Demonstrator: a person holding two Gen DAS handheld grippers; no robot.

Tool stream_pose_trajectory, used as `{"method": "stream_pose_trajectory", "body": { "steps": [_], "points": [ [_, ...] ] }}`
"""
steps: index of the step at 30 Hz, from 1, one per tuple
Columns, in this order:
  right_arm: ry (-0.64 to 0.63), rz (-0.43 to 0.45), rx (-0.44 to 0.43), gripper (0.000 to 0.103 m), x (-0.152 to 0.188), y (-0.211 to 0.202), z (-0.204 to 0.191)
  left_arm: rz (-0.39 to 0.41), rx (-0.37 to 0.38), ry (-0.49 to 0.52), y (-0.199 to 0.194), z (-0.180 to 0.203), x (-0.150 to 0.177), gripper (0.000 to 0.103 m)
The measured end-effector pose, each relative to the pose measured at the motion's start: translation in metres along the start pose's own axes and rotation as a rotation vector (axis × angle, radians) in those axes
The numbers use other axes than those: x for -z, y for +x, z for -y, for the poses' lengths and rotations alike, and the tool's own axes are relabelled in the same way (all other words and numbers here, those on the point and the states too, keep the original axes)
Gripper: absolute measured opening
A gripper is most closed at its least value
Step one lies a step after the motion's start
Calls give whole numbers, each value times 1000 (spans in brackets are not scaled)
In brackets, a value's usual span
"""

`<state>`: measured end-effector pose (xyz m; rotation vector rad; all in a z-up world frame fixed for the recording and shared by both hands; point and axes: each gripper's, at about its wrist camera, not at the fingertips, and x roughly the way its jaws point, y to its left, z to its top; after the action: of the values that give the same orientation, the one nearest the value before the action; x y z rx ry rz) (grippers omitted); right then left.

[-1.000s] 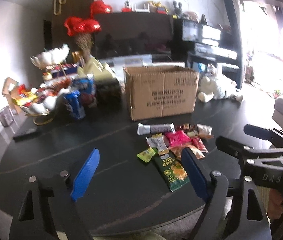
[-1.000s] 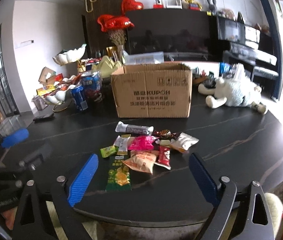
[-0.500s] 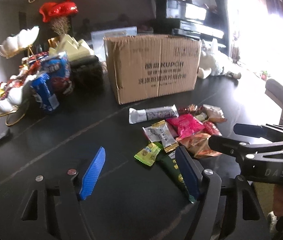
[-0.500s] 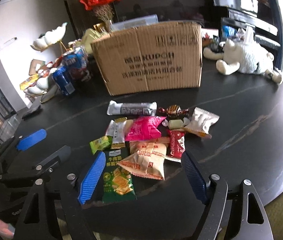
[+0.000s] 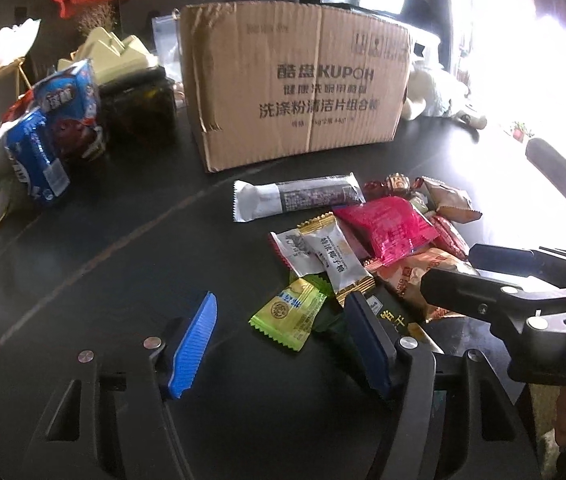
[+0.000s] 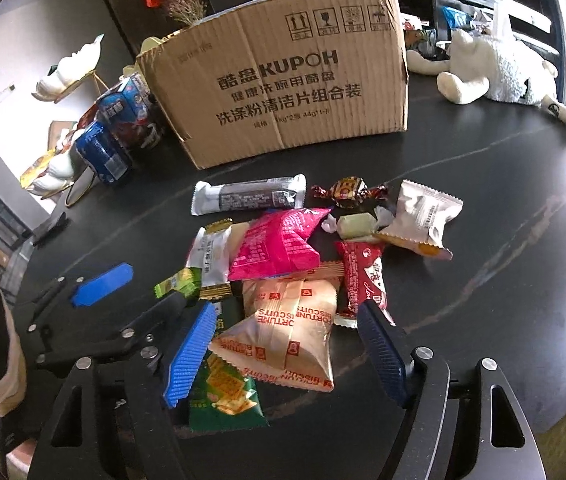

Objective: Organize snacks
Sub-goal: 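Grasp the green cracker pack with the left gripper while the right gripper grasps the Fortune biscuit bag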

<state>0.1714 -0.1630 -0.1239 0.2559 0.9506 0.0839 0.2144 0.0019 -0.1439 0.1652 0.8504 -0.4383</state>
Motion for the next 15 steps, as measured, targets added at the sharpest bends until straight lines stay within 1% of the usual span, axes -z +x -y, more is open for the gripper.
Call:
{"method": "stream_pose_trajectory", "body": {
  "steps": [4, 6, 10, 11, 15],
  "points": [
    [6, -16, -7, 70, 1, 4, 2, -10, 6, -9, 7, -1, -2, 64],
    [9, -21, -12, 68, 1, 6, 2, -15, 7, -3, 10, -2, -2, 61],
    [10, -35, -23, 58, 1, 10, 3, -30, 15, -12, 15, -3, -3, 57],
    [11, -40, -26, 55, 2, 11, 3, -34, 19, -16, 15, -4, -3, 55],
    [16, -53, -30, 52, 3, 13, 3, -44, 17, -17, 17, -4, -4, 44]
  ]
}}
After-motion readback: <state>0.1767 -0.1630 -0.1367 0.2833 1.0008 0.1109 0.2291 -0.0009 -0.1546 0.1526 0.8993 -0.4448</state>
